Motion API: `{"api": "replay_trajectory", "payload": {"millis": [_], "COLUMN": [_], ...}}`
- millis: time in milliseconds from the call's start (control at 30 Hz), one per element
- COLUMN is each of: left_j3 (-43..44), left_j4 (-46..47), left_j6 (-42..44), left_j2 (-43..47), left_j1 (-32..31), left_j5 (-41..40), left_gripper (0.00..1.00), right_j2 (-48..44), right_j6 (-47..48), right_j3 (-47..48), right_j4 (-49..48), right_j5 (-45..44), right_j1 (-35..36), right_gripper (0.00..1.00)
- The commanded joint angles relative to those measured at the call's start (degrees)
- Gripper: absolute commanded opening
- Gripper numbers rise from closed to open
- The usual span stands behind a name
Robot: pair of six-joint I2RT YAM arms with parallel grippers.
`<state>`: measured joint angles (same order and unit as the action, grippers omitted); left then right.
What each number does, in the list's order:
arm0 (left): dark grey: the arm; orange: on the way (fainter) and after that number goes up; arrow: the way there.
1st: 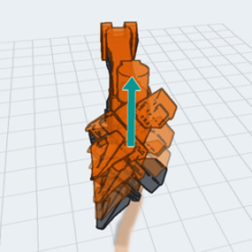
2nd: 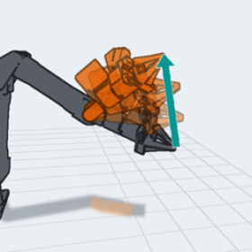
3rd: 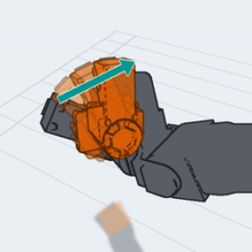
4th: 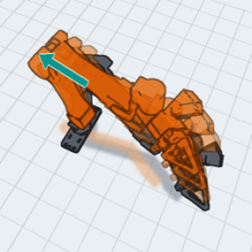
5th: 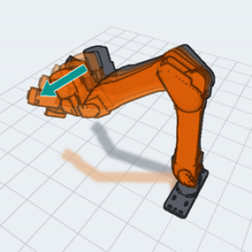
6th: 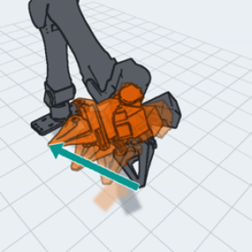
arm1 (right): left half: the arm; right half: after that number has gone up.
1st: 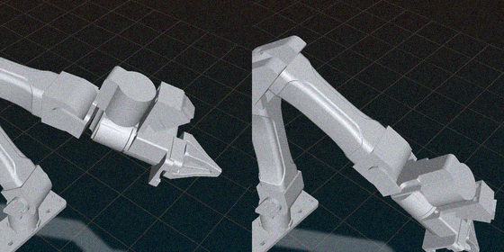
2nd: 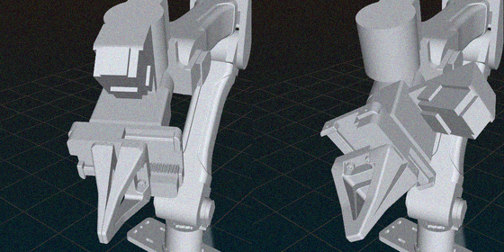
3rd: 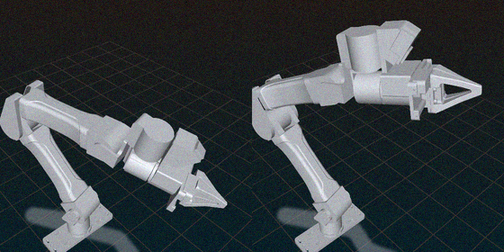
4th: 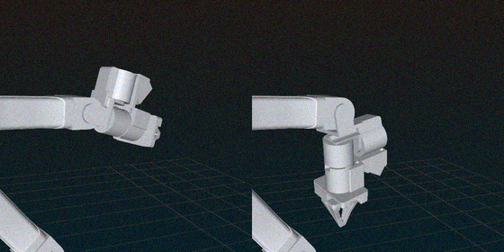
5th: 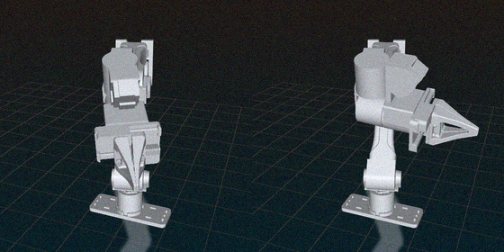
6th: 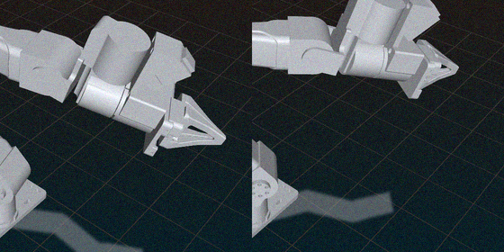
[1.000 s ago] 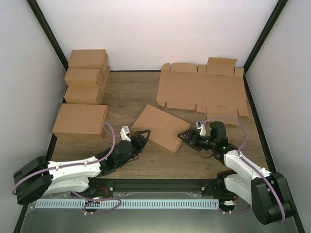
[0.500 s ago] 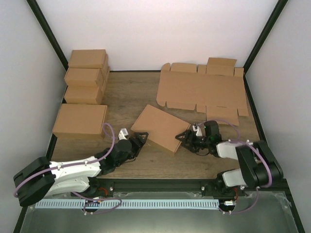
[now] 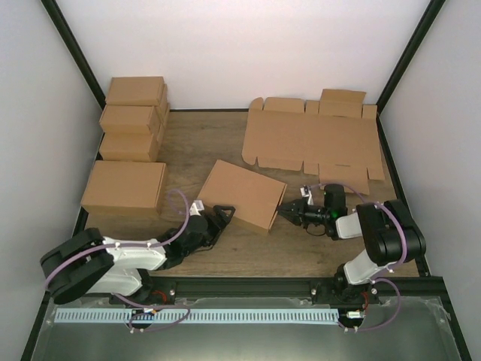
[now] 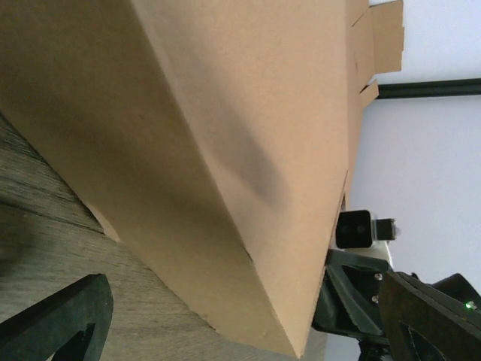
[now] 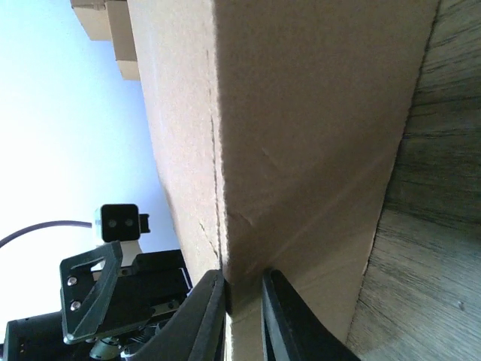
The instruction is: Fold the paper box
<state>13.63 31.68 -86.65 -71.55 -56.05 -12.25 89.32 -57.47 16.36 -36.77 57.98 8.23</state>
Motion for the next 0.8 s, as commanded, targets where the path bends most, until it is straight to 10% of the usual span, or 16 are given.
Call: {"api": "replay_trajectory", "payload": {"millis": [0,767], "left_j3": [-0.3,0.1], "left_j4": [9.9,36.2], "left_j6": [1.0,4.2], "left_j2": [-5.4,-22.2], "left_j1": [1.1,1.2], "left_j5": [3.3,-0.7], "left_gripper": [1.00,1.00], "right_j2": [1.4,2.0], "right_j6": [1.5,4.5], "right_j3": [-1.9,-1.8], "right_j4": [-2.1,-0.4], "right_j5": [0.9,2.6], "right_j1": [-2.0,-3.9], "right_gripper": [0.14,0.13]}}
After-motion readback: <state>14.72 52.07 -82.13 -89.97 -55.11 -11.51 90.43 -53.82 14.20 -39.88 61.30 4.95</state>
